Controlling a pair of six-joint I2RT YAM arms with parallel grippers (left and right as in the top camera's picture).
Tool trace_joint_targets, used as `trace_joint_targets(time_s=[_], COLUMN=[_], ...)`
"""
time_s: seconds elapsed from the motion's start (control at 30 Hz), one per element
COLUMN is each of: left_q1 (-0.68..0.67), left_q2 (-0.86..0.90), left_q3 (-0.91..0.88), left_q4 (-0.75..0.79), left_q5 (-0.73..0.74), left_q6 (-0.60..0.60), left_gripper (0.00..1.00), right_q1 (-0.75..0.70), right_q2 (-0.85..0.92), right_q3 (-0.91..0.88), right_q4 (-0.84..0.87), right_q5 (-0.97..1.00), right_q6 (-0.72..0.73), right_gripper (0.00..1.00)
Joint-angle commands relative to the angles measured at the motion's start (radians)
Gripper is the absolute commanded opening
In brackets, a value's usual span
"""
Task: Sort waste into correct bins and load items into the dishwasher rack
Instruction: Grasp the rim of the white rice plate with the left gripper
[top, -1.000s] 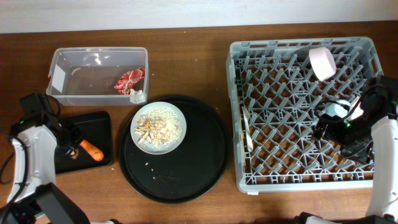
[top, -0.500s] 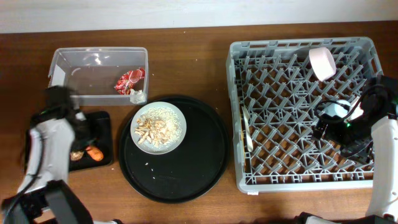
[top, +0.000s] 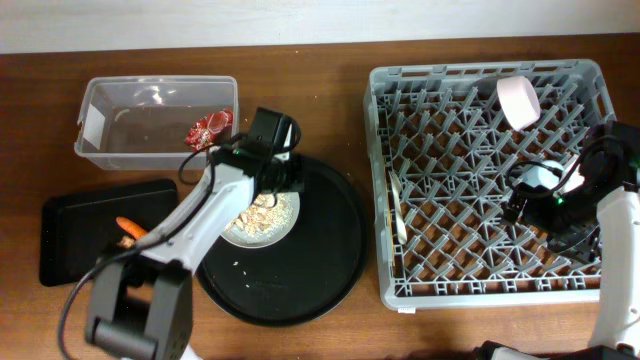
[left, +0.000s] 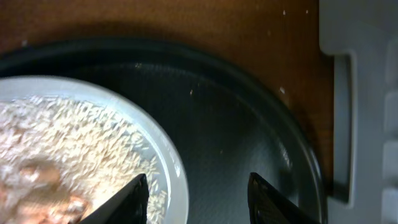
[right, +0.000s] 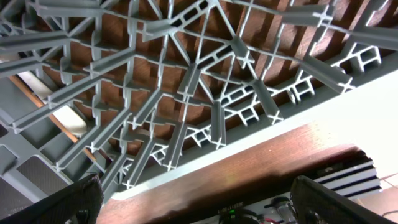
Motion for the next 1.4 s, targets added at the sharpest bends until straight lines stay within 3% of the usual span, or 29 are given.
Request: trace_joint_targets(time_s=[0.0, 0.1, 0.53, 0.7, 1.03, 1.2, 1.37], left_q1=[-0.002, -0.007, -0.069, -0.069, -0.069, -0.069, -0.069], left_q2=[0.087, 0.126, 0.264, 0.264, 0.267, 0.267, 0.266], left_q3=[0.069, 0.069, 0.068, 0.063, 0.058, 0.062, 0.167], left_q4=[-0.020, -0.034, -0.134, -0.205, -0.206, -0.234, -0.386], left_q5=[0.038, 0.037, 0.007, -0.099, -0.159, -0.193, -0.231], left_q6=[-0.024, -0.024, -0.038, -0.038, -0.037, -0.038, -0.038], left_gripper=[0.50, 0.44, 0.42, 0.21, 0.01, 0.01, 0.01], right_q1=[-0.002, -0.002, -0.002, -0.002, -0.002, -0.002, -0.002], right_q2=[-0.011, -0.011, -0.011, -0.011, -0.011, -0.011, -0.011], right_q3=[0.000, 0.000, 0.000, 0.000, 0.000, 0.000, 0.000], right_q4=[-0.001, -0.001, -0.001, -0.001, -0.006, -0.008, -0.008], right_q5=[-0.002, -0.002, -0.002, -0.002, -0.002, -0.002, -0.002], right_q6=[-0.006, -0.006, -0.006, -0.006, -0.006, -0.006, -0.006], right_gripper=[0.99, 0.99, 0.99, 0.99, 0.99, 0.99, 0.99])
